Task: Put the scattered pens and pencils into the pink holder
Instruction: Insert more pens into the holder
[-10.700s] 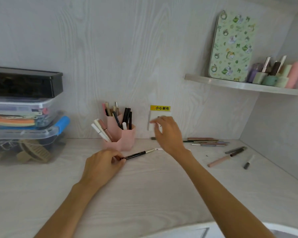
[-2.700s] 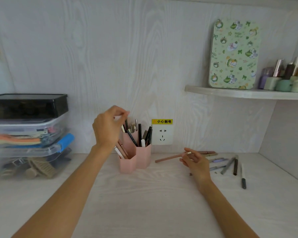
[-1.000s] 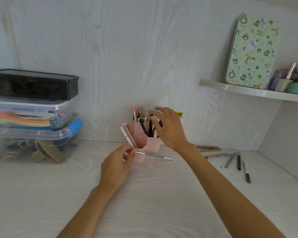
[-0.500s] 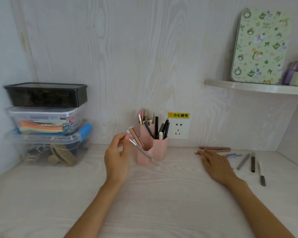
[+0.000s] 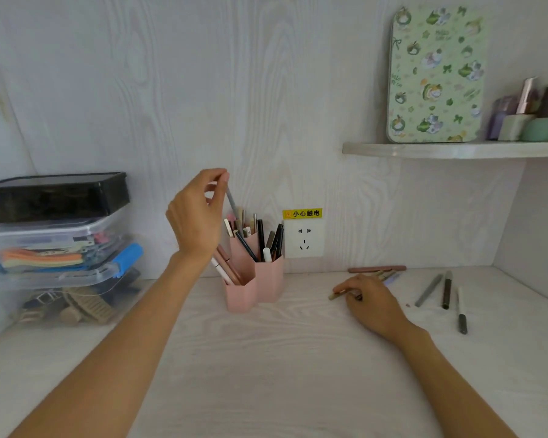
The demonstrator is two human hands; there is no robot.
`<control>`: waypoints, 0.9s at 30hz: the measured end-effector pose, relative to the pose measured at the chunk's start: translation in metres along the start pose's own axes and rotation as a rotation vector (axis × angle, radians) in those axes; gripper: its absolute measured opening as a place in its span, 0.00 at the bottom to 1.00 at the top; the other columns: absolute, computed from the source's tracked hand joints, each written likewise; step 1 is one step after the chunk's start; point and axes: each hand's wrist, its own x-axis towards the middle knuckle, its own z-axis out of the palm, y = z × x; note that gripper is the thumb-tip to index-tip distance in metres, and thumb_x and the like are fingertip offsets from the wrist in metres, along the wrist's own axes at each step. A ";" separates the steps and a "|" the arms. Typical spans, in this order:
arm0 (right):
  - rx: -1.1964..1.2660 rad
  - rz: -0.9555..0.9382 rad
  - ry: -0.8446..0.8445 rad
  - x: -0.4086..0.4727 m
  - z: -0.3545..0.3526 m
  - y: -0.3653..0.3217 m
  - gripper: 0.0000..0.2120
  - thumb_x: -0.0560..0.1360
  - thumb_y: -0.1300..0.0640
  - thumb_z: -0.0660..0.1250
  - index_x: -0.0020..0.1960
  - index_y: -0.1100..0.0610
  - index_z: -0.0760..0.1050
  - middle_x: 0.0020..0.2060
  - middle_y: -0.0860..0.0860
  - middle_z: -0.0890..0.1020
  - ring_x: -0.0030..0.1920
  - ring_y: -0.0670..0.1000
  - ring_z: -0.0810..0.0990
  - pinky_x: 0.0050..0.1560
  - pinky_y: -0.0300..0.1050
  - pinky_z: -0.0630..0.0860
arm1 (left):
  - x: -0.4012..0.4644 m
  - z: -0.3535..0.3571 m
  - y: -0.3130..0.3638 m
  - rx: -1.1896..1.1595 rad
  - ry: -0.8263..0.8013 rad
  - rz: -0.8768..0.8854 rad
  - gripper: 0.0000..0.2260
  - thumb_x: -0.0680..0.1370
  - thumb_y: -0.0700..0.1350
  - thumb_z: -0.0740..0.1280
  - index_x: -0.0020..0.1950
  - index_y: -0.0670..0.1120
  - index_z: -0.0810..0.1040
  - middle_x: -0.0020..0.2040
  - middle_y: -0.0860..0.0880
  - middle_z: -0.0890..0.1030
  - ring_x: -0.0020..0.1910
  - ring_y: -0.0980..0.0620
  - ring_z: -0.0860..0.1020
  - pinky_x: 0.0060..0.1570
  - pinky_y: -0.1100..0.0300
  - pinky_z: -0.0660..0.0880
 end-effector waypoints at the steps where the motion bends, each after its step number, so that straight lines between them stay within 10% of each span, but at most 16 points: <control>1: 0.008 -0.003 -0.011 0.000 0.000 -0.001 0.15 0.72 0.65 0.62 0.50 0.51 0.82 0.49 0.50 0.82 0.55 0.53 0.77 0.57 0.50 0.74 | -0.005 0.005 -0.005 0.045 -0.050 -0.020 0.09 0.79 0.53 0.62 0.50 0.52 0.80 0.44 0.55 0.84 0.40 0.59 0.79 0.37 0.65 0.72; 11: -0.062 0.031 -0.064 0.002 -0.001 -0.009 0.09 0.72 0.58 0.65 0.49 0.51 0.81 0.47 0.48 0.79 0.52 0.51 0.76 0.49 0.44 0.73 | -0.046 0.013 -0.016 0.392 -0.355 0.079 0.15 0.80 0.51 0.59 0.61 0.47 0.78 0.68 0.47 0.73 0.69 0.45 0.66 0.66 0.49 0.60; 20: -0.110 -0.011 -0.019 0.001 0.003 -0.018 0.04 0.69 0.58 0.68 0.42 0.52 0.80 0.42 0.51 0.80 0.48 0.53 0.76 0.51 0.50 0.73 | -0.127 0.014 0.027 0.123 -0.547 0.134 0.02 0.74 0.46 0.67 0.45 0.53 0.79 0.40 0.59 0.79 0.39 0.58 0.76 0.36 0.65 0.68; 27: 0.045 -0.164 0.203 -0.001 -0.008 -0.023 0.04 0.73 0.59 0.69 0.45 0.51 0.76 0.42 0.44 0.81 0.48 0.47 0.79 0.50 0.45 0.76 | -0.147 0.006 -0.013 0.105 -0.978 0.082 0.10 0.76 0.53 0.64 0.56 0.56 0.79 0.54 0.60 0.79 0.55 0.60 0.73 0.50 0.64 0.71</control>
